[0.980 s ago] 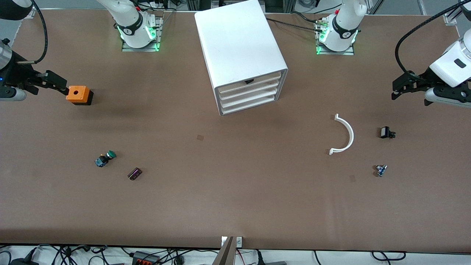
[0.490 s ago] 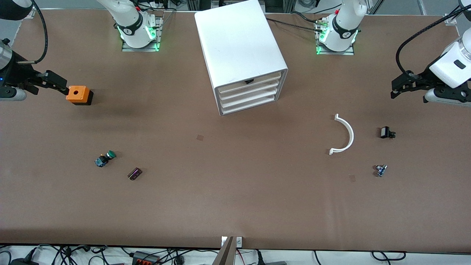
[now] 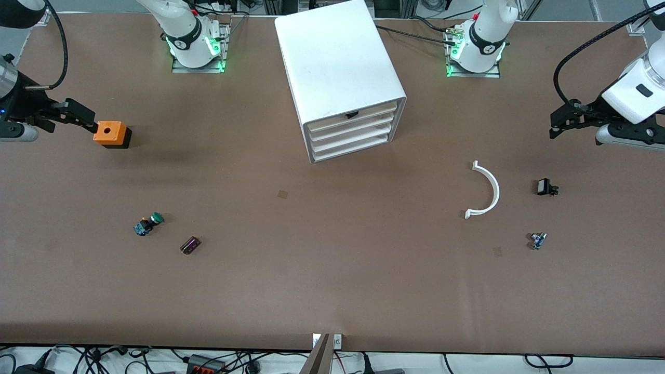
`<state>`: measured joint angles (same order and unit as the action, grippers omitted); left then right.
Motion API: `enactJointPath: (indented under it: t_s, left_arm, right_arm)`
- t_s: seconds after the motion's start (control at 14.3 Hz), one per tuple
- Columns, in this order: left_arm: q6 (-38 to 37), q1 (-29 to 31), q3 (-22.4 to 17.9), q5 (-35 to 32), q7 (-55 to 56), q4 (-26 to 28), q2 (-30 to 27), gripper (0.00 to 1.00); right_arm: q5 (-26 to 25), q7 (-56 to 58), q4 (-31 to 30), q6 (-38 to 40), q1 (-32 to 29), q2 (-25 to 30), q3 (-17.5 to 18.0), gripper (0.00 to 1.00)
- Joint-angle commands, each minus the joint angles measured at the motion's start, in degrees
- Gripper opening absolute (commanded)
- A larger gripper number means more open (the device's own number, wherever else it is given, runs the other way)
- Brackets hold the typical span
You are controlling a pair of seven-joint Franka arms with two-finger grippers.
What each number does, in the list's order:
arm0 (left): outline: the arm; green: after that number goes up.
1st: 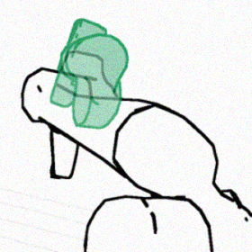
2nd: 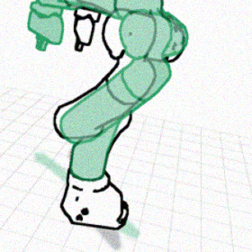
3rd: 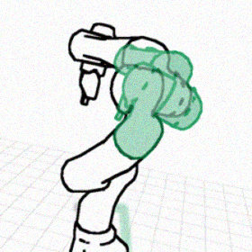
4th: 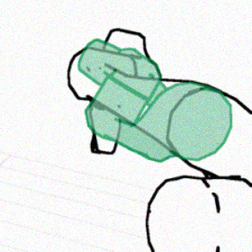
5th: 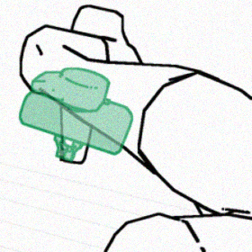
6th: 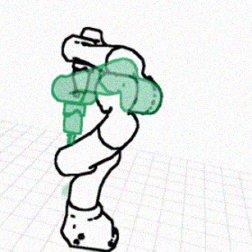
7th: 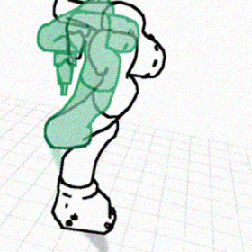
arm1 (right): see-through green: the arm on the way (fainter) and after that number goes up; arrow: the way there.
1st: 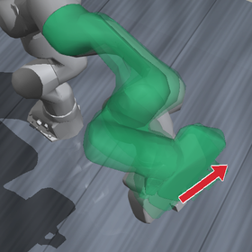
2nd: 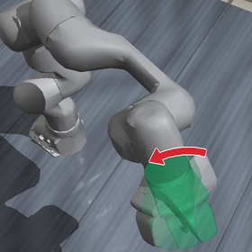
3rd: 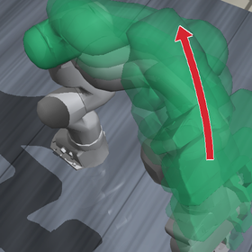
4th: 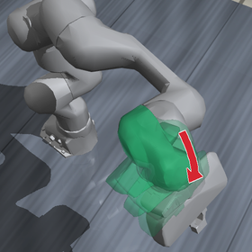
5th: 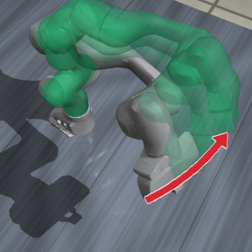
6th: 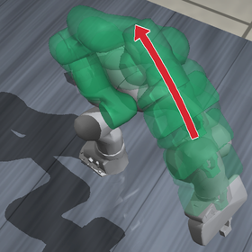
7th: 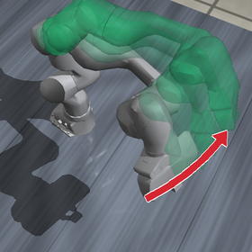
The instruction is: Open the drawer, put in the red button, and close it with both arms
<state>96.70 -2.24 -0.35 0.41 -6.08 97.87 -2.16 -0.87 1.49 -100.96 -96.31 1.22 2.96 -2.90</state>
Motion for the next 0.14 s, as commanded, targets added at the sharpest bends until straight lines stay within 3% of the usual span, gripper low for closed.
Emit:
enactJointPath:
  t_s: [0.0,0.07]
  left_arm:
    - [-0.99,-0.84,-0.79,-1.02,-0.95,-0.31,-0.74,1.0]
    - [-0.99,-0.84,-0.79,-1.02,-0.95,-0.31,-0.74,1.0]
  right_arm:
    - [-0.8,-0.08,-0.38,0.95,0.1,1.44,0.26,1.0]
    - [-0.72,-0.08,-0.46,1.21,0.1,1.53,0.26,1.0]
